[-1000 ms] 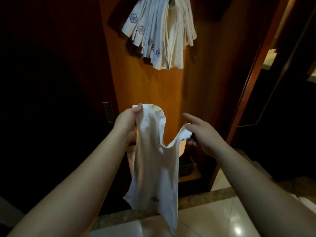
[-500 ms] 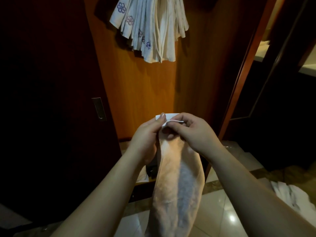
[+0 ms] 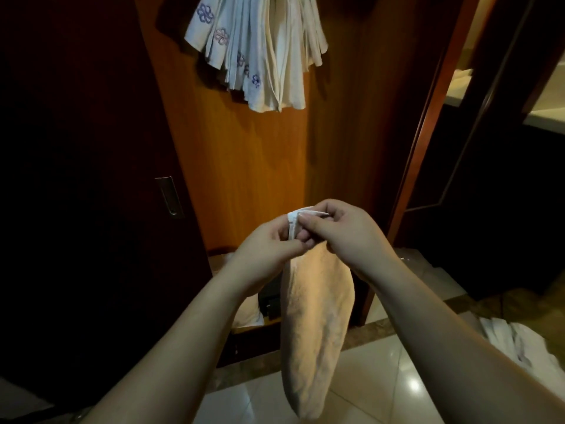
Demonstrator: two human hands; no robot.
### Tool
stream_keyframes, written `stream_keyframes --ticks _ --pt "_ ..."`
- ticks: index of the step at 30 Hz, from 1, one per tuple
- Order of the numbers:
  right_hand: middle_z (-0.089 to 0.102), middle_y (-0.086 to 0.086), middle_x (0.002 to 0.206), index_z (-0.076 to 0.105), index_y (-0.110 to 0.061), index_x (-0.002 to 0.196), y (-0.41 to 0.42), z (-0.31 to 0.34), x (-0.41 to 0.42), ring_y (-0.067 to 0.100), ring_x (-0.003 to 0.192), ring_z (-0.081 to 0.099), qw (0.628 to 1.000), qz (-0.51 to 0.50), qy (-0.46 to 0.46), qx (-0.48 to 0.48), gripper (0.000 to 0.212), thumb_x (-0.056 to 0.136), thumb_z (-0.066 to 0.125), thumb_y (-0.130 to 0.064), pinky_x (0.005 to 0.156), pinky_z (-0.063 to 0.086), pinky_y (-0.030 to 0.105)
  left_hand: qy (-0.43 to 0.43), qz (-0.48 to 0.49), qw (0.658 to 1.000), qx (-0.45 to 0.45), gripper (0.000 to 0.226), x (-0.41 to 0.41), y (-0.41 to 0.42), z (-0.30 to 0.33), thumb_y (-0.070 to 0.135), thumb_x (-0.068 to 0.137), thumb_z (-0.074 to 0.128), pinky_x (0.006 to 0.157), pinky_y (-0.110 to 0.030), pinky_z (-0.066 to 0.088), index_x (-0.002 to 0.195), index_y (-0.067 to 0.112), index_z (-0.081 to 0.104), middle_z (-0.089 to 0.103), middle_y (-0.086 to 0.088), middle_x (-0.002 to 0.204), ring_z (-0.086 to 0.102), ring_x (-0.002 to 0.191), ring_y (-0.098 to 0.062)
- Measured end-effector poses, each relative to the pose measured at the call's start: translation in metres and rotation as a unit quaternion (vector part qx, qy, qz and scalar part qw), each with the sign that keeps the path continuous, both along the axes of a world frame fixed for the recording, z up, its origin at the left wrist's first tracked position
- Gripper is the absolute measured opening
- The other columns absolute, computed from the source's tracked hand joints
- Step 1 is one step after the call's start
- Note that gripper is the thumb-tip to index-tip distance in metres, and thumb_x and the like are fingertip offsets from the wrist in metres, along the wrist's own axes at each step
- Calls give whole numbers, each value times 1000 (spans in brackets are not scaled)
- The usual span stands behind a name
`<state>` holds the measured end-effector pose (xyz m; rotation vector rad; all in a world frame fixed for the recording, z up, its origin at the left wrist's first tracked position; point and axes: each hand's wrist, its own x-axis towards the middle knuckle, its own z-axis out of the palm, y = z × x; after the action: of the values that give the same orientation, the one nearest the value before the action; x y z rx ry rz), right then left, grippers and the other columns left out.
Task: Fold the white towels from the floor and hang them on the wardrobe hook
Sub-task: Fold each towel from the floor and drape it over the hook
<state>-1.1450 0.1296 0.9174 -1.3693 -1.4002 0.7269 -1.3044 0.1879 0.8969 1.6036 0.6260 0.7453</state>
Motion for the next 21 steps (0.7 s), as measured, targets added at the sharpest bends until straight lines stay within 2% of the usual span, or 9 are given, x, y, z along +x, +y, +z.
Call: stream_keyframes --ticks 2,3,6,7,10,12,14,18,21 --pt "74 -13 74 72 -25 94 5 4 4 -4 63 67 999 13 -24 -18 10 97 66 -32 49 41 6 62 26 996 59 39 -2 1 3 10 93 65 93 -31 54 130 24 62 73 2 113 69 106 -10" --pt "74 -13 74 72 -25 94 7 6 5 -3 64 68 998 19 -46 -27 10 97 67 -33 49 41 6 98 37 990 95 34 -3 2 4 15 96 64 87 -29 54 127 26 64 74 5 108 69 101 -6" --pt "74 -17 77 71 -30 93 16 15 10 -3 70 70 988 37 -140 -60 11 96 66 -39 49 43 9 171 59 970 162 25 -5 5 8 24 100 60 71 -14 43 123 33 65 71 16 95 63 89 9" --pt "74 -18 77 71 -31 92 19 18 10 -3 71 70 983 46 -159 -73 11 95 66 -40 50 44 9 183 63 965 178 25 -4 6 7 26 100 59 70 -13 42 123 34 64 70 17 95 62 90 9" --pt "75 -16 76 71 -30 90 28 20 10 -3 72 71 971 64 -206 -104 12 96 66 -40 52 47 11 212 72 951 212 16 -2 7 2 28 102 55 73 -22 47 112 37 63 69 11 93 63 86 0" --pt "76 -16 78 71 -30 91 32 22 10 -1 73 72 966 84 -212 -123 16 97 64 -42 57 49 16 213 70 954 201 15 -7 11 1 30 103 53 73 -25 49 102 42 63 71 12 89 65 85 1" --pt "77 -14 83 70 -30 96 34 24 14 3 72 74 958 125 -209 -150 20 99 58 -47 58 51 20 192 64 965 165 17 -16 17 3 31 103 54 78 -29 54 100 41 68 73 12 93 67 87 0" --pt "78 -6 82 63 -37 102 42 8 29 10 68 73 908 210 -287 -220 4 99 62 -39 61 54 25 86 70 992 61 16 -36 34 8 23 100 60 84 -39 54 100 17 75 76 -5 97 71 90 -18" --pt "74 -8 85 66 -37 99 53 -8 41 6 71 70 873 183 -386 -234 12 95 64 -49 66 51 23 71 62 995 43 14 -44 42 7 19 99 61 74 -30 53 96 13 73 72 -6 90 67 84 -17"
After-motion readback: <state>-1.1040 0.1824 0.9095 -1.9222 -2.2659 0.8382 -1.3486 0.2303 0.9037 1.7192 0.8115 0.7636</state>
